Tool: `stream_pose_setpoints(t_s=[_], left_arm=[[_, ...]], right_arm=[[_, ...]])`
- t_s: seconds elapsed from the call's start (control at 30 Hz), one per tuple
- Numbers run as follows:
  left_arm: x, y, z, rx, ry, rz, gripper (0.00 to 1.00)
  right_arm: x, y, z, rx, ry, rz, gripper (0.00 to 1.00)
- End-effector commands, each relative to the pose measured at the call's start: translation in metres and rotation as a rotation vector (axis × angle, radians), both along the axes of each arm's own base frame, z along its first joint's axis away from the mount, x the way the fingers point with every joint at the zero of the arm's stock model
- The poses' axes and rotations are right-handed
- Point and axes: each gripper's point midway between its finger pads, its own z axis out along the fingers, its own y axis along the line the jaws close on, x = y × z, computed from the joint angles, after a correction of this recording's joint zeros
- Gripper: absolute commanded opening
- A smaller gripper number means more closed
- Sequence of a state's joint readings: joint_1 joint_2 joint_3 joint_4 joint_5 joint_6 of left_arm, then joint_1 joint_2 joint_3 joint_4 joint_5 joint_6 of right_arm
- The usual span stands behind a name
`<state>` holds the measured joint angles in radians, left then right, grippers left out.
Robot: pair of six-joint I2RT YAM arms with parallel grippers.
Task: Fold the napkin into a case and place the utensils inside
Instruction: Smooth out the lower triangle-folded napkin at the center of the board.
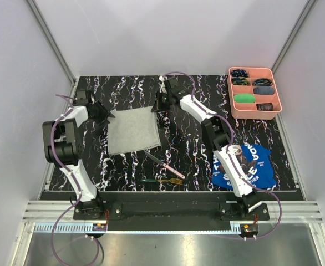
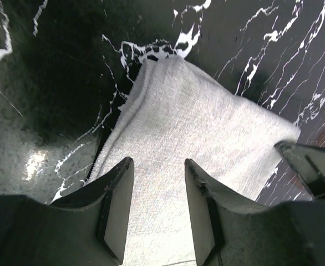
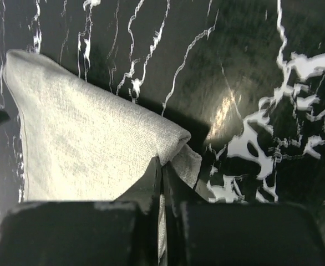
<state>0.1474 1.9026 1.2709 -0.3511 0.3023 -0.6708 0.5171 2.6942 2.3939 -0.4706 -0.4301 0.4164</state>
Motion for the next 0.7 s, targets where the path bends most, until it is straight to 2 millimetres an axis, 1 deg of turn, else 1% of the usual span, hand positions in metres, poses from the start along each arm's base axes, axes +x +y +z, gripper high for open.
stream_pose_setpoints(t_s=[0.0, 0.03, 0.07, 0.1, 0.13, 0.17, 0.2, 0.23, 0.27, 0.3, 0.33, 0.37, 0.4, 0.43, 0.47, 0.5, 0.53, 0.57, 0.6, 0.63, 0.67], left_arm=[[0.005, -0.007, 0.031, 0.008, -0.09, -0.02, 0.44], [0.001, -0.008, 0.03, 0.002, -0.086, -0.02, 0.45], [-0.001, -0.01, 0.032, -0.011, -0.086, -0.013, 0.45], [-0.002, -0.011, 0.04, -0.019, -0.105, -0.012, 0.45], [-0.007, -0.016, 0.04, -0.041, -0.105, -0.021, 0.45], [-0.008, -0.017, 0.044, -0.052, -0.113, -0.016, 0.45], [-0.012, -0.02, 0.05, -0.061, -0.126, -0.018, 0.45], [-0.014, -0.021, 0.055, -0.066, -0.134, -0.018, 0.46], [-0.017, -0.02, 0.058, -0.072, -0.139, -0.011, 0.47], [-0.021, -0.022, 0.067, -0.074, -0.16, -0.016, 0.47], [-0.024, -0.023, 0.071, -0.076, -0.169, -0.018, 0.47], [-0.027, -0.025, 0.074, -0.08, -0.174, -0.022, 0.47], [-0.03, -0.028, 0.083, -0.09, -0.193, -0.035, 0.47], [-0.032, -0.028, 0.087, -0.091, -0.201, -0.038, 0.47], [-0.035, -0.03, 0.089, -0.093, -0.205, -0.044, 0.48], [-0.039, -0.033, 0.094, -0.105, -0.216, -0.053, 0.48], [-0.042, -0.035, 0.097, -0.113, -0.221, -0.059, 0.48], [-0.044, -0.036, 0.1, -0.119, -0.231, -0.068, 0.48], [-0.048, -0.039, 0.104, -0.127, -0.241, -0.076, 0.48], [-0.051, -0.04, 0.105, -0.13, -0.246, -0.081, 0.48], [-0.053, -0.041, 0.111, -0.132, -0.266, -0.087, 0.48]], right_arm=[[0.022, -0.003, 0.013, -0.037, -0.108, 0.004, 0.0], [0.024, -0.003, 0.018, -0.036, -0.123, 0.006, 0.02], [0.026, -0.001, 0.025, -0.032, -0.141, 0.008, 0.11], [0.026, -0.002, 0.029, -0.034, -0.149, 0.01, 0.24], [0.027, -0.001, 0.042, -0.025, -0.168, 0.01, 0.28], [0.028, -0.002, 0.05, -0.023, -0.178, 0.007, 0.32], [0.028, -0.004, 0.056, -0.033, -0.183, -0.004, 0.43], [0.028, -0.007, 0.069, -0.034, -0.195, -0.013, 0.46], [0.025, -0.011, 0.071, -0.052, -0.184, -0.019, 0.49], [0.024, -0.014, 0.076, -0.062, -0.183, -0.027, 0.52], [0.02, -0.017, 0.085, -0.07, -0.178, -0.038, 0.61], [0.015, -0.022, 0.084, -0.089, -0.148, -0.053, 0.65], [0.011, -0.023, 0.085, -0.091, -0.132, -0.057, 0.68], [0.002, -0.025, 0.085, -0.094, -0.105, -0.054, 0.75], [-0.007, -0.024, 0.084, -0.083, -0.069, -0.048, 0.76], [-0.013, -0.024, 0.093, -0.074, -0.06, -0.046, 0.77], [-0.025, -0.027, 0.076, -0.094, -0.005, -0.046, 0.78], [-0.033, -0.027, 0.074, -0.086, 0.028, -0.042, 0.79], [-0.041, -0.024, 0.078, -0.083, 0.036, -0.033, 0.79], [-0.053, -0.027, 0.063, -0.104, 0.081, -0.031, 0.79], [-0.057, -0.025, 0.061, -0.096, 0.094, -0.035, 0.79]])
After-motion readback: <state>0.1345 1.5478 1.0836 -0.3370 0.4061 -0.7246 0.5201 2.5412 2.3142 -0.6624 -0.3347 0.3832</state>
